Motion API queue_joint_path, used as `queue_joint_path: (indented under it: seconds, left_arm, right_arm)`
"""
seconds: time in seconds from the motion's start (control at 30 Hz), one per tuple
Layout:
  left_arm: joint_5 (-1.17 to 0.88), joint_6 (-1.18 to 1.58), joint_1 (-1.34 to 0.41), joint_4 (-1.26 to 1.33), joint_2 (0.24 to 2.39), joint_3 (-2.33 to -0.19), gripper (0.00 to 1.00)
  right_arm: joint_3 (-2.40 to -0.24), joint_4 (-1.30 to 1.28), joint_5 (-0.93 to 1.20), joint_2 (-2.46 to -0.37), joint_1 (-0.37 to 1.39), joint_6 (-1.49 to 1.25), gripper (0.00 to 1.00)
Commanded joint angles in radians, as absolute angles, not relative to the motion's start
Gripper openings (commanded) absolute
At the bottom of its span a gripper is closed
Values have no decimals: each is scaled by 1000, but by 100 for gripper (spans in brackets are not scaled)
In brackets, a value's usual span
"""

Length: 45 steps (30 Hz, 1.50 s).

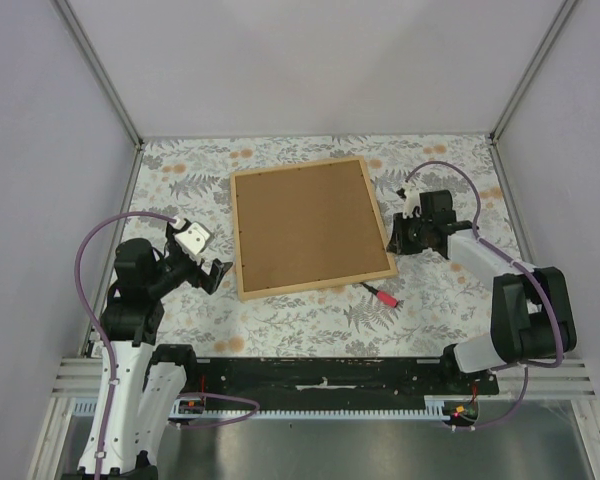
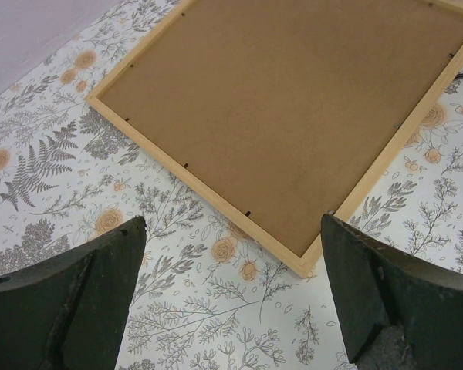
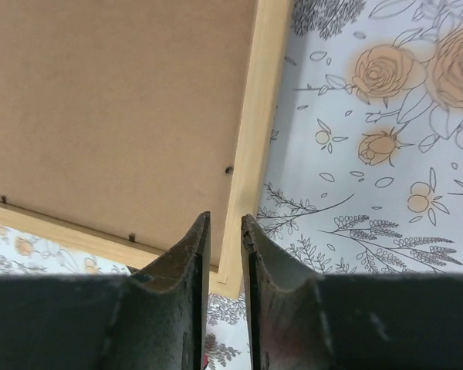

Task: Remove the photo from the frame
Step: Turn over the photo frame at the center of the board.

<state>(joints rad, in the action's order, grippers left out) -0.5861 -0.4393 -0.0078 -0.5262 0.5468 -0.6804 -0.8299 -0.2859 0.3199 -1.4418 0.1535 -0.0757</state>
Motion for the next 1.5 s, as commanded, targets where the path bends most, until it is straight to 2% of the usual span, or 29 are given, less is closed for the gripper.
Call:
queue_joint_path:
  seconds: [0.0, 0.13, 0.27, 0.33, 0.57, 0.7, 0.9, 1.3, 1.4, 1.47]
  left_arm:
    - [-612, -437, -2, -515, 549, -684, 100]
    - [-612, -437, -2, -515, 548, -681, 100]
    - [-612, -439, -2, -515, 542, -680, 100]
    - [-614, -437, -2, -515, 540, -680, 100]
    - [-624, -442, -2, -515, 541, -680, 100]
    - [-623, -440, -2, -515, 535, -681, 100]
    - [-623, -436, -2, -525, 519, -689, 100]
    - [-632, -439, 34, -525, 506, -686, 100]
    - [-632, -440, 35, -525, 505, -684, 100]
    - [-634, -439, 37, -525, 502, -684, 100]
  right_arm:
    - [-822, -253, 256, -1468, 178, 26, 3]
    - [-819, -250, 279, -1483, 193, 37, 11]
    - [-847, -297, 285, -1482, 196, 80, 34]
    - [-853, -333, 287, -1436, 195, 135, 42]
    - [-756, -423, 258, -1192, 265, 343, 55]
    - [-698, -468, 305, -1150, 331, 417, 61]
    - [-701, -531, 321, -1271, 387, 494, 65]
    - [-696, -540, 238, -1433, 457, 528, 62]
    - [-704, -543, 216, -1469, 482, 528, 55]
    - [-715, -561, 207, -1483, 495, 529, 44]
